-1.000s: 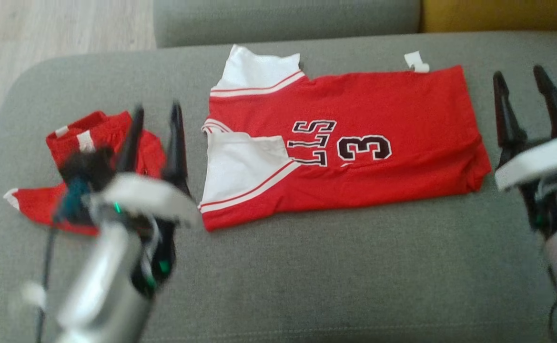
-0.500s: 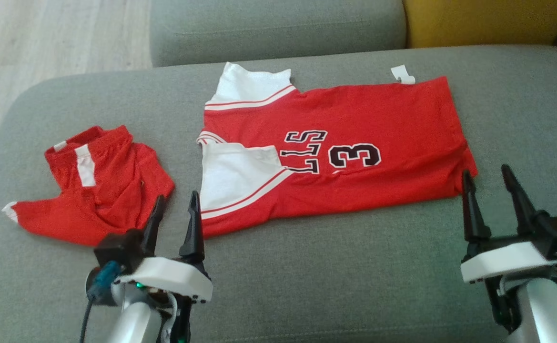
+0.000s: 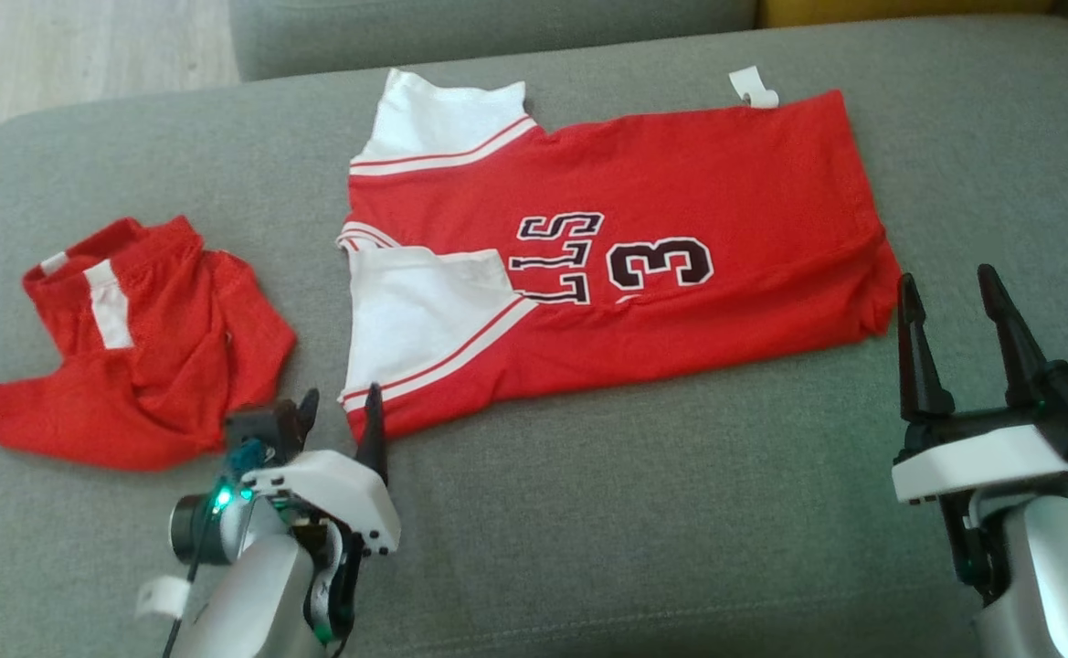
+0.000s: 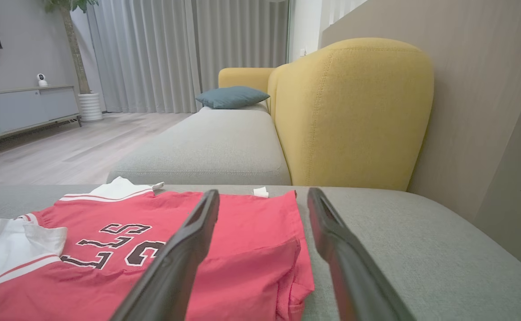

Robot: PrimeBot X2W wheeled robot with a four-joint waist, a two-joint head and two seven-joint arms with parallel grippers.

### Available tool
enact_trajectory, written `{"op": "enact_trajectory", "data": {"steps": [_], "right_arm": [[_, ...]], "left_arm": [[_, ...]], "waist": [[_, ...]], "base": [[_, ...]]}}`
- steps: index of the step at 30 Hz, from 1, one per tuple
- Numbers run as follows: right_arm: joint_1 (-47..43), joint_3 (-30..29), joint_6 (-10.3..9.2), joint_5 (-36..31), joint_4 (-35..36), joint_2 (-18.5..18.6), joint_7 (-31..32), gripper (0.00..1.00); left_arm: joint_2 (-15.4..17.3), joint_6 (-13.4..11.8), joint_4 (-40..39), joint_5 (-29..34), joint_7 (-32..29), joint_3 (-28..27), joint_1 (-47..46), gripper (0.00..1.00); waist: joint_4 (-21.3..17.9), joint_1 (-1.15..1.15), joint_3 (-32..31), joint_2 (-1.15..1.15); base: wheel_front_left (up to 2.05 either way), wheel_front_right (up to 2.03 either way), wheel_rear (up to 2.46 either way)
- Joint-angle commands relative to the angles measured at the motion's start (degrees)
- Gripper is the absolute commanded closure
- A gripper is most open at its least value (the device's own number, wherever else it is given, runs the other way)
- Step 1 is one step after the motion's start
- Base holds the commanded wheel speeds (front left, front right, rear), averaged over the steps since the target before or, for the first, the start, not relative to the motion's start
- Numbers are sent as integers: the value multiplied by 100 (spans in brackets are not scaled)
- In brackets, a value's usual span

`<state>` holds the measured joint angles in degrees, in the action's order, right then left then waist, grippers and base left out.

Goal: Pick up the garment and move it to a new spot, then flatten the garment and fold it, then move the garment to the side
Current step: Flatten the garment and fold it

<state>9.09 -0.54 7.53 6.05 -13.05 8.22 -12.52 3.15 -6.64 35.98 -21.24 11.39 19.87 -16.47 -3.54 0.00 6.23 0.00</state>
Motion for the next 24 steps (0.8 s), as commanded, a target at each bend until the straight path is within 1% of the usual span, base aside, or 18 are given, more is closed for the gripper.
{"op": "enact_trajectory", "data": {"steps": [1, 3, 9, 12, 13, 14, 15, 18, 21, 24], "right_arm": [[240, 114, -4, 34, 228, 130, 7, 0], [274, 111, -4, 52, 250, 134, 18, 0], [360, 125, -4, 71, 283, 141, 20, 0], [404, 117, -4, 66, 290, 134, 36, 0], [417, 109, -4, 67, 276, 134, 60, 0], [429, 95, -4, 71, 239, 136, 109, 0], [444, 70, -4, 69, 177, 134, 194, 0], [528, -89, -4, 31, -111, 73, 573, 0], [680, -448, -4, -47, -523, -51, 1037, 0], [903, -833, -4, -8, -1003, -217, 1516, 0]], "left_arm": [[58, -12, 23, 63, -61, -103, -293, 0], [86, -10, 252, 119, -166, -33, -397, 0], [131, -104, 818, 263, -468, 126, -672, 0], [133, -89, 1009, 317, -597, 220, -798, 0], [131, -65, 1054, 330, -624, 254, -836, 23], [129, -34, 1077, 337, -614, 282, -871, 82], [125, -10, 1073, 339, -567, 299, -906, 100], [118, -31, 950, 350, -256, 291, -1021, 100], [112, -44, 699, 397, 90, 301, -1127, 100], [99, -34, 373, 480, 251, 365, -1190, 100]], "waist": [[-35, 0, 64, 0], [-58, 0, 112, 0], [-107, 0, 230, 0], [-114, 0, 288, 0], [-107, 0, 306, 0], [-97, 0, 324, 0], [-84, 0, 339, 0], [-19, 0, 368, 0], [79, 0, 393, 0], [190, 0, 425, 0]], "base": [[0, 0, 0], [0, 0, 0], [0, 0, 0], [0, 0, 0], [0, 0, 0], [0, 0, 0], [0, 0, 0], [0, 0, 0], [0, 0, 0], [0, 0, 0]]}}
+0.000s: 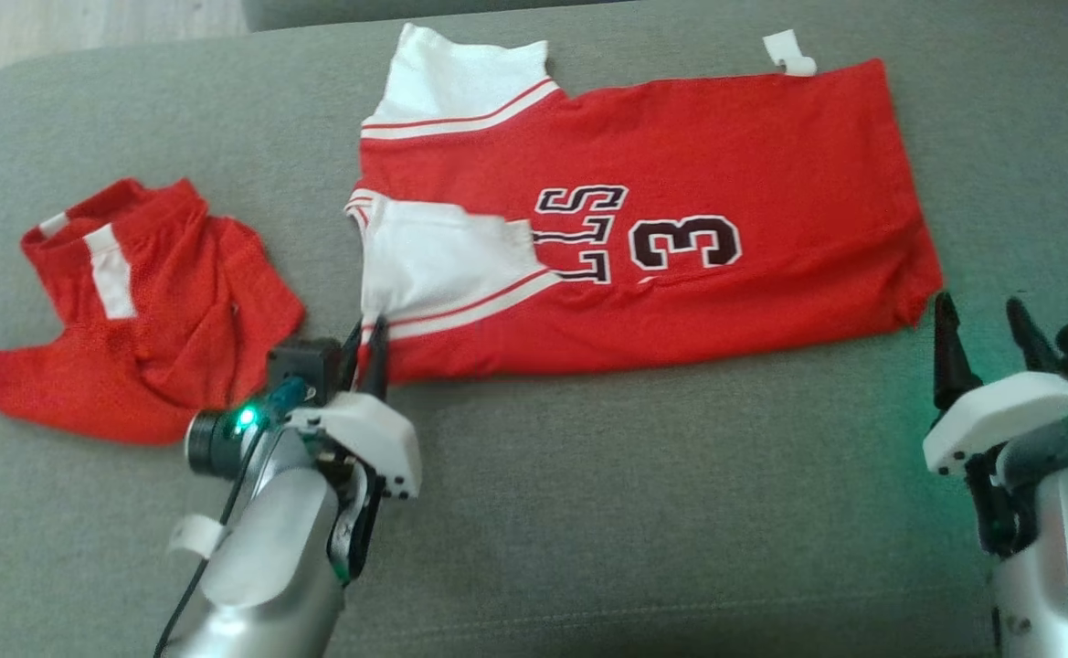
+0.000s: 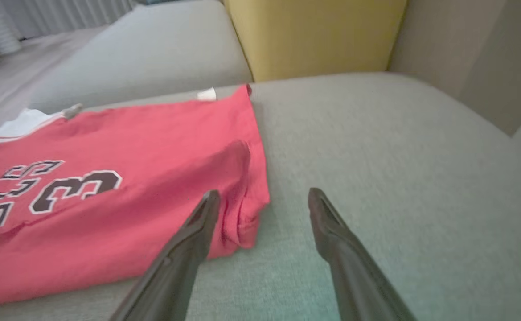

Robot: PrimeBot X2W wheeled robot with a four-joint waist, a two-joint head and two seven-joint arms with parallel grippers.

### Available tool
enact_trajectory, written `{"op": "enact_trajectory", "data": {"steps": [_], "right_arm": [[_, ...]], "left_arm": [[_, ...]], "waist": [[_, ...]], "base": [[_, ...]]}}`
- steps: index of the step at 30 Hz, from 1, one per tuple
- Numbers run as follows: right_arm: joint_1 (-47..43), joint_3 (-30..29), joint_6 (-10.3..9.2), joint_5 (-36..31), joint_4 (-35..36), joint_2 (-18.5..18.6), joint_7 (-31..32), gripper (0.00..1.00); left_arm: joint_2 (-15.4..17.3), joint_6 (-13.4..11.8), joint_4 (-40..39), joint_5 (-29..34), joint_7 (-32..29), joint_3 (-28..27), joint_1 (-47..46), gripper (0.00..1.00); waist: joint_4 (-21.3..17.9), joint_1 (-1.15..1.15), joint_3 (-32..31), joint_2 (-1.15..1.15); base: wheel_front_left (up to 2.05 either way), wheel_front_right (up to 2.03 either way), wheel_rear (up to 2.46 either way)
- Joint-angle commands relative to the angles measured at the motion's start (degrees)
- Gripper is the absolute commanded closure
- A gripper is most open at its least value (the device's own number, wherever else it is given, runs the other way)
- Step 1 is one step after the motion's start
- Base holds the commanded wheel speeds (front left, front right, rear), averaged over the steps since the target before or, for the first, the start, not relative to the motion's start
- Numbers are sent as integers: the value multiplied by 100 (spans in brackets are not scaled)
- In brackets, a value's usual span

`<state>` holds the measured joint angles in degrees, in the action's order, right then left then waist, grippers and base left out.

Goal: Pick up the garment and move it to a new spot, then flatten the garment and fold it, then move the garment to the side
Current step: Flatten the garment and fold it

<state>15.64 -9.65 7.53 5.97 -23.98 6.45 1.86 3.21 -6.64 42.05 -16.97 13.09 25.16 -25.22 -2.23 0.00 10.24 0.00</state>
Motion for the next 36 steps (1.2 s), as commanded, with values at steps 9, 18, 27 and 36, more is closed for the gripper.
{"op": "enact_trajectory", "data": {"steps": [9, 18, 27, 36], "right_arm": [[872, -400, -4, -273, -865, -136, 596, 0], [1363, -693, -4, -707, -1593, -70, 573, 0], [1562, -741, -4, -649, -2117, 104, 283, 100], [1189, -579, -4, -112, -2132, 237, 357, 100]], "left_arm": [[62, -14, -906, 189, 161, 42, -334, 100], [102, -46, -1198, 232, 172, 120, -366, 100], [270, -106, -1143, 159, 175, 63, -261, 100], [369, -122, -947, 45, 179, 53, 89, 100]], "waist": [[328, 0, 252, 0], [461, 0, 486, 0], [334, 0, 298, 0], [181, 0, -339, 0]], "base": [[0, 0, 0], [0, 0, 0], [0, 0, 0], [0, 0, 0]]}}
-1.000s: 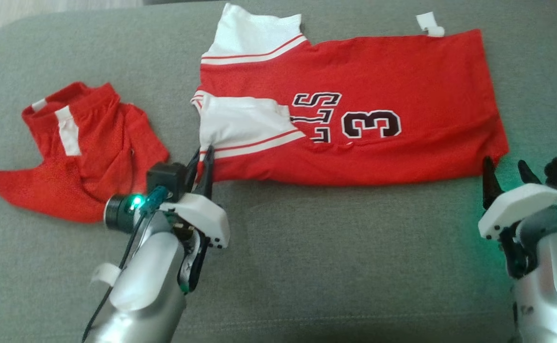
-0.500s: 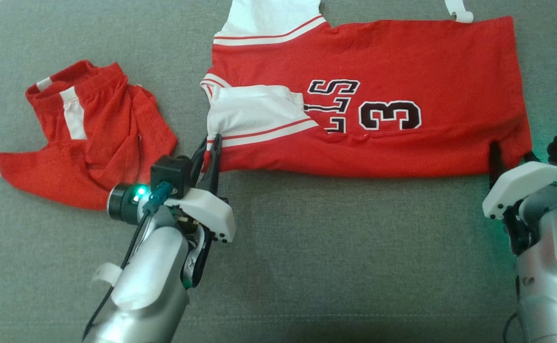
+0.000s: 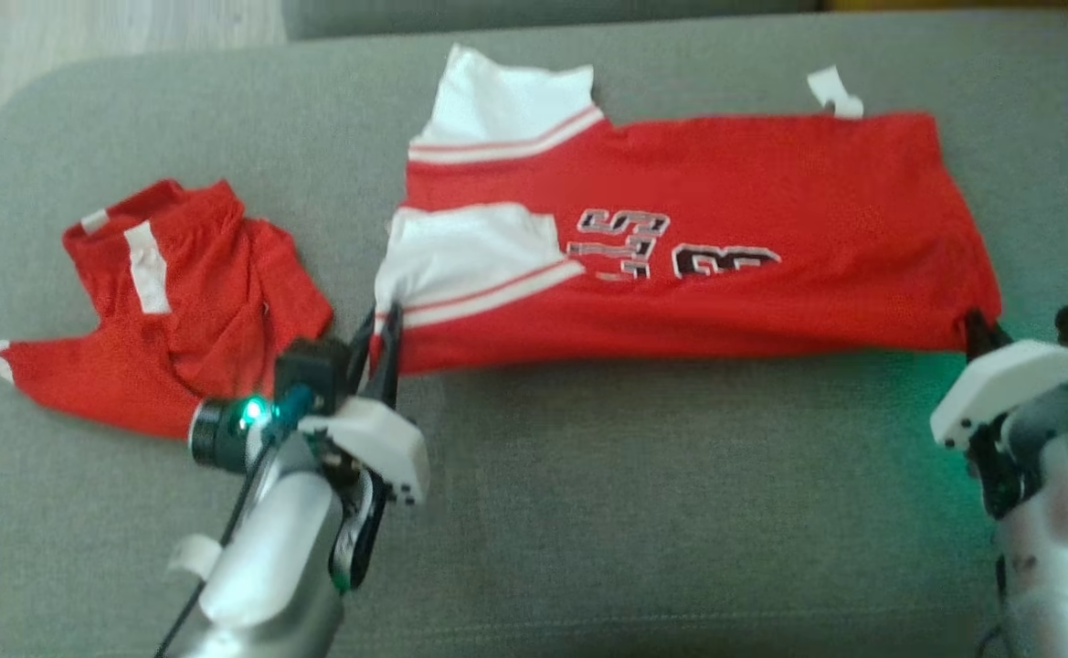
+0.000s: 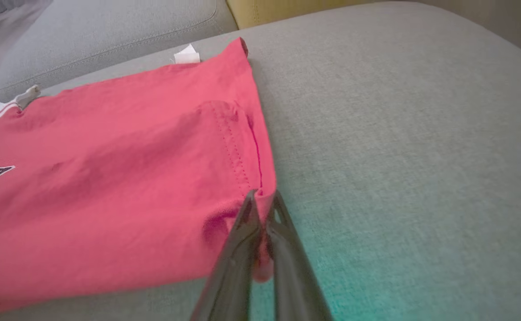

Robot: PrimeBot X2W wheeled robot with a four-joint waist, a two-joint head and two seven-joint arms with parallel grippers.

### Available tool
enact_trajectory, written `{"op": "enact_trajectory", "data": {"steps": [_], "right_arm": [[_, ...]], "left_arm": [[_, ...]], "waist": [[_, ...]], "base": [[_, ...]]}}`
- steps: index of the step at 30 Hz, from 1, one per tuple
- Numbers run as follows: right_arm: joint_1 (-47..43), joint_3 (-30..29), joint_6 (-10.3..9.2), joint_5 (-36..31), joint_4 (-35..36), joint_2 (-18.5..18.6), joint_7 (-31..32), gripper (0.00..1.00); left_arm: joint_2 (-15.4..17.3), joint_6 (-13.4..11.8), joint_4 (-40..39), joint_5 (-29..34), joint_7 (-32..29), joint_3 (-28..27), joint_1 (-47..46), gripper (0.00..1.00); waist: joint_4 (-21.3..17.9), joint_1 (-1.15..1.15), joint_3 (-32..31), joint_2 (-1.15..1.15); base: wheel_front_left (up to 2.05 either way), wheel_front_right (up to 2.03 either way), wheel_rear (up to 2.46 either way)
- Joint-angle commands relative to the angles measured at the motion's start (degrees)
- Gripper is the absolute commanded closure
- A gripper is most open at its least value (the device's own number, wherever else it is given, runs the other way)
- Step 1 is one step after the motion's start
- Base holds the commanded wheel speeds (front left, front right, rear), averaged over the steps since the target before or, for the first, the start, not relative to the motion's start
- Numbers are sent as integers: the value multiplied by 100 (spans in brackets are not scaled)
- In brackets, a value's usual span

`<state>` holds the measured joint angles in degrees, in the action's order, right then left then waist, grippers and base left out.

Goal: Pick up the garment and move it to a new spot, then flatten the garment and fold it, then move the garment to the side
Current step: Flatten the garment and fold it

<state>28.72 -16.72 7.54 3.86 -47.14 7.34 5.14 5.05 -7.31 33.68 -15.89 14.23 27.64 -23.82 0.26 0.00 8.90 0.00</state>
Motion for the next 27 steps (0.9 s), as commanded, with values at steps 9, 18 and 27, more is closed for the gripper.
{"op": "enact_trajectory", "data": {"steps": [9, 18, 27], "right_arm": [[-1175, 562, -5, 817, 960, 187, 713, 100], [-2002, 260, -5, 766, 2006, 19, 1138, 0], [-1749, -221, -5, 85, 2778, -207, 829, 0]], "left_arm": [[238, 94, -163, -190, -170, 35, 626, 100], [318, 17, -371, -256, -422, 128, 1030, 99], [464, -155, -531, -201, -408, 66, 850, 0]], "waist": [[-213, 0, -850, 0], [-314, 0, -926, 0], [-445, 0, -725, 0]], "base": [[0, 0, 0], [0, 0, 0], [0, 0, 0]]}}
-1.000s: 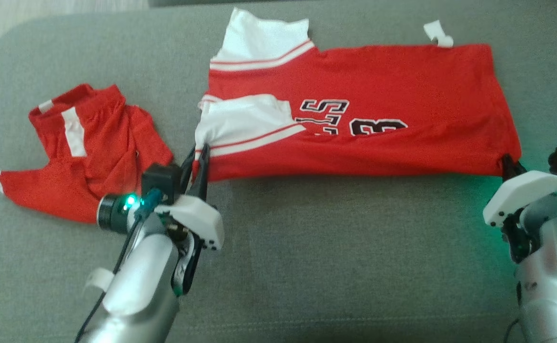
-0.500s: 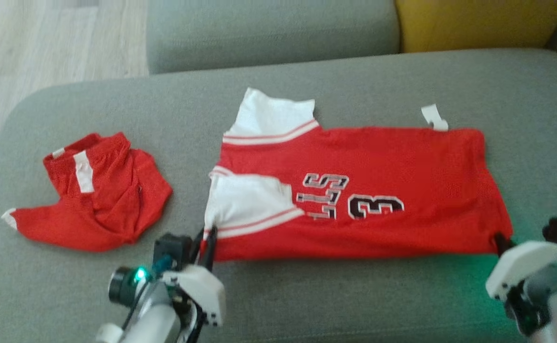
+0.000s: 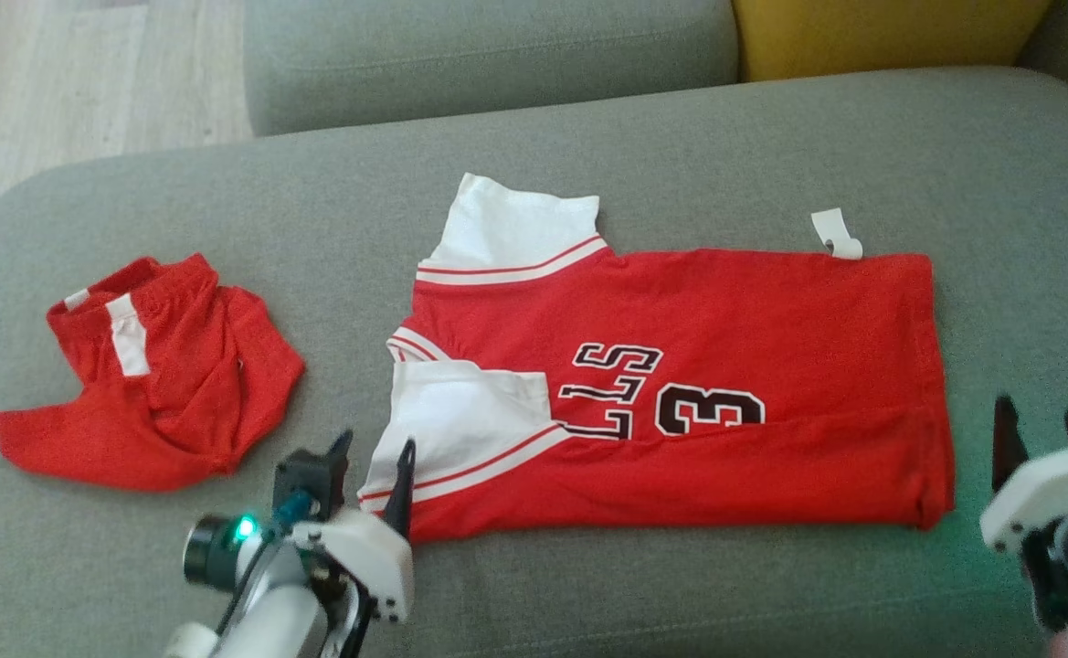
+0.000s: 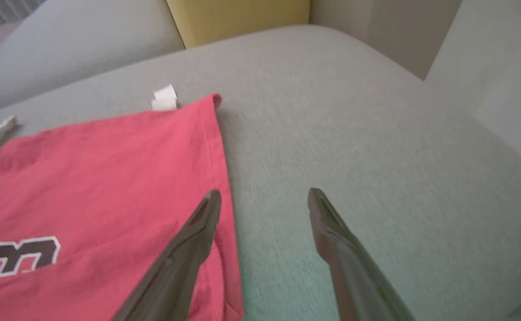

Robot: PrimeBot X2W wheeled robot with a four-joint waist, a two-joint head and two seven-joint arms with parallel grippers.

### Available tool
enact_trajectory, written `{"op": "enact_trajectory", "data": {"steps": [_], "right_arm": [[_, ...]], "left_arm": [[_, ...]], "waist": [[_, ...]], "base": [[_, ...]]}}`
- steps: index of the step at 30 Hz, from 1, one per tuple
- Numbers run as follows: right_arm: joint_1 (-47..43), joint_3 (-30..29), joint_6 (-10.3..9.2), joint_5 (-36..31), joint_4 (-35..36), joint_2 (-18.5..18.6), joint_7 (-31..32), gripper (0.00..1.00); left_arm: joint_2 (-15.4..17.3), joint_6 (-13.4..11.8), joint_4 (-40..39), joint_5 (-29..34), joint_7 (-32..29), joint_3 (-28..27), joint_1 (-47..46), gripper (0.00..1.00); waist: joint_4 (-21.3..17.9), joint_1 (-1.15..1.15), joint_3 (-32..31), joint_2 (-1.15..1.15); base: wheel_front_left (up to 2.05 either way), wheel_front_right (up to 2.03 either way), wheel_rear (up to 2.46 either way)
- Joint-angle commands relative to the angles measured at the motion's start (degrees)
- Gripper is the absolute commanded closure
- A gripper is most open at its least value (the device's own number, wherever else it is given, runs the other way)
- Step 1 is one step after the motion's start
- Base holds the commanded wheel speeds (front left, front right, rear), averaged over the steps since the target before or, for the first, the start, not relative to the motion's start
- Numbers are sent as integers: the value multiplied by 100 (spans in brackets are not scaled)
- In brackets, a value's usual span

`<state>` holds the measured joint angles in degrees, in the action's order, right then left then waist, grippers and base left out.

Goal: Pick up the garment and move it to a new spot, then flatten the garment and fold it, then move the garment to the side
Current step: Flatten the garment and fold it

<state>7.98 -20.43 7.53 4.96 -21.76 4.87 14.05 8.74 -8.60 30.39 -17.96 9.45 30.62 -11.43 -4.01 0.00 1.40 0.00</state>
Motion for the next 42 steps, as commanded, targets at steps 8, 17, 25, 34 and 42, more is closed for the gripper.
{"op": "enact_trajectory", "data": {"steps": [8, 17, 25, 34, 42], "right_arm": [[680, 641, -4, -76, 695, -34, -598, 0], [1438, 1247, -4, -38, 985, 21, -769, 0], [2136, 1695, -4, 85, 1108, 31, -882, 0], [2451, 1937, -4, 186, 1160, -18, -988, 0], [2519, 2106, -4, 252, 1162, -68, -1067, 0]], "left_arm": [[259, 162, -767, 6, 246, -359, -1092, 0], [717, 1285, -310, 4, -839, -155, -3189, 0], [1060, 1604, 957, -439, -1859, 786, -4830, 0], [1464, 1607, 1601, -1132, -2018, 1925, -5792, 0], [1451, 1608, 2575, -1085, -1736, 2248, -6321, 0]], "waist": [[-152, 0, 379, 0], [-483, 0, 1291, 0], [-964, 0, 2047, 0], [-1265, 0, 2436, 0], [-1482, 0, 2636, 0]], "base": [[0, 0, 0], [0, 0, 0], [0, 0, 0], [0, 0, 0], [0, 0, 0]]}}
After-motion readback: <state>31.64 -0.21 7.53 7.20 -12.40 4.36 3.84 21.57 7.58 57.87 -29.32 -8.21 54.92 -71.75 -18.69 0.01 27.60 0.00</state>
